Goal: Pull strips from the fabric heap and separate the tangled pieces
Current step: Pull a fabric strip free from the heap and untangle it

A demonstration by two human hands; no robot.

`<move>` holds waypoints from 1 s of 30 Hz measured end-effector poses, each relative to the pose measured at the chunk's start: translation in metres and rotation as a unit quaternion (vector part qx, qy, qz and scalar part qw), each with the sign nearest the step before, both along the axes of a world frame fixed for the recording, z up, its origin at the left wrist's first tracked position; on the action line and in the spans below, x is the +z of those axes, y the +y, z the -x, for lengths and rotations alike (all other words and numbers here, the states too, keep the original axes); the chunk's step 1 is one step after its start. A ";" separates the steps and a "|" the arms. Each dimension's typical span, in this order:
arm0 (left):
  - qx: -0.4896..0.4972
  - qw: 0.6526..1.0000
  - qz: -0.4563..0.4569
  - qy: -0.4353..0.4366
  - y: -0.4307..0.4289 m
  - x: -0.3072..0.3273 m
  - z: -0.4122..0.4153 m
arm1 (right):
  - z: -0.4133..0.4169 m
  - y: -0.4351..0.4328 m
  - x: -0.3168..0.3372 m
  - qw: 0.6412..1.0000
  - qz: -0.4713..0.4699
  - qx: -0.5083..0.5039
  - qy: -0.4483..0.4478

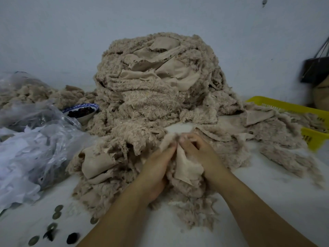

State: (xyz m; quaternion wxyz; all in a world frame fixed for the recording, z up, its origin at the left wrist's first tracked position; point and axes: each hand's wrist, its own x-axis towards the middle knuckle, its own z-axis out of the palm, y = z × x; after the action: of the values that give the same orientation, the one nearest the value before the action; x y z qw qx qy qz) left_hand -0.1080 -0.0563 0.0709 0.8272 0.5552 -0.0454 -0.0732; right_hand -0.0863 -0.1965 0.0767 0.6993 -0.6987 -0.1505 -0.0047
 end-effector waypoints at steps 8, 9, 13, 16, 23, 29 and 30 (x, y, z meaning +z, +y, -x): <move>0.075 0.995 0.052 0.050 0.008 0.004 -0.006 | -0.012 -0.023 0.005 0.975 -0.080 -0.206 0.030; 0.069 0.992 0.085 0.059 0.008 0.005 -0.007 | -0.013 -0.023 0.003 0.973 -0.075 -0.216 0.029; 0.067 0.982 0.156 0.080 0.007 0.006 -0.006 | -0.015 -0.013 0.001 0.966 -0.112 -0.229 0.046; 0.077 0.972 0.202 0.088 0.013 0.007 -0.008 | -0.018 -0.018 0.001 0.944 -0.182 -0.262 0.078; 0.077 0.965 0.234 0.086 0.015 0.010 -0.013 | -0.019 -0.027 -0.001 0.969 0.003 -0.245 0.039; 0.055 0.948 0.298 0.095 0.018 0.012 -0.009 | 0.005 -0.001 -0.002 0.984 0.164 -0.024 -0.059; 0.059 0.948 0.298 0.093 0.019 0.012 -0.010 | 0.006 0.002 -0.003 0.977 0.207 0.006 -0.059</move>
State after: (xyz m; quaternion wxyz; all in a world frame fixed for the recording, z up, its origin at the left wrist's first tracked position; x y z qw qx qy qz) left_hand -0.0982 -0.0371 0.0826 0.9584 0.2758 0.0451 -0.0584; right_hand -0.0926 -0.1949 0.0732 0.5296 -0.8259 -0.1931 -0.0105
